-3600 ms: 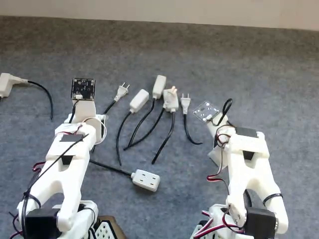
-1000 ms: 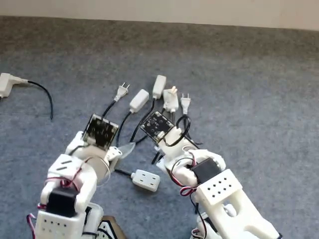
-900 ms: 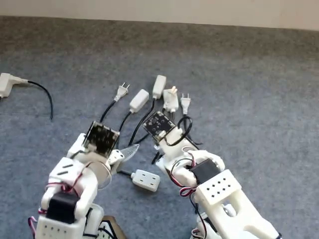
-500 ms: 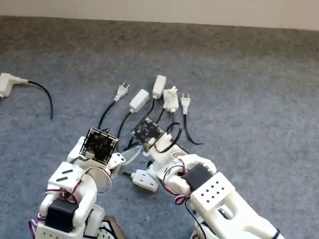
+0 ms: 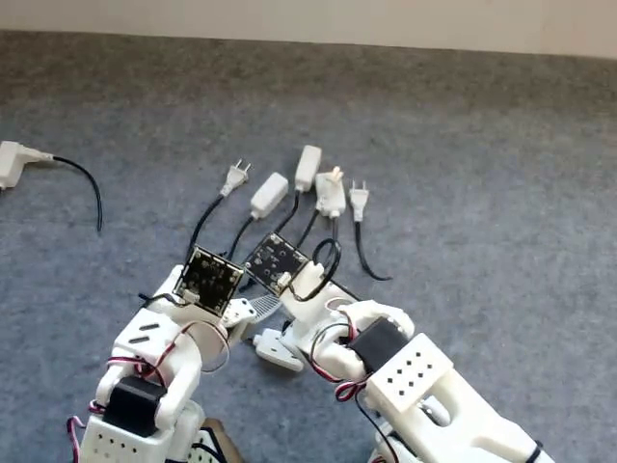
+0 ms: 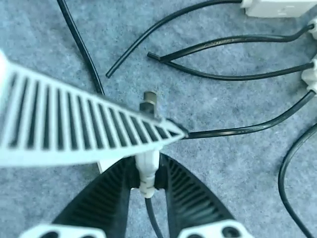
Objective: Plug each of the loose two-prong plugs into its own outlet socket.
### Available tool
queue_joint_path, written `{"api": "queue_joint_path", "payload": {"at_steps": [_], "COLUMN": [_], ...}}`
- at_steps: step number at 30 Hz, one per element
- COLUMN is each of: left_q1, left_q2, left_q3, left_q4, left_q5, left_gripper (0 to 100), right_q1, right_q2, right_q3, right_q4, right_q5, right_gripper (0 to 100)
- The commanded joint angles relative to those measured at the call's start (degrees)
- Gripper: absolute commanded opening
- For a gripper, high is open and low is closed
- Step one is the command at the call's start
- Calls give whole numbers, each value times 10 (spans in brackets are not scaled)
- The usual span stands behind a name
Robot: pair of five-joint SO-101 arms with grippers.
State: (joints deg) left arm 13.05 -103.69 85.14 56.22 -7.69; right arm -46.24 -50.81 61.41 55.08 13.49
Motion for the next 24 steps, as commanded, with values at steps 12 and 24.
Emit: {"api": "queue_joint_path", "payload": {"at_steps": [12,24], "left_q1": [7,-29], "left_q2": [-5,-5], "left_q3": [28,22], "left_q4": [-11,-17], "left_q5": [-28,-29], "left_gripper": [281,280], "right_q1": [12,68], "right_q2": [-7,-7], "right_q3": [-244,-228], "right_q4": [162,179], "right_q5": [17,21], "right_gripper": [6,6]}}
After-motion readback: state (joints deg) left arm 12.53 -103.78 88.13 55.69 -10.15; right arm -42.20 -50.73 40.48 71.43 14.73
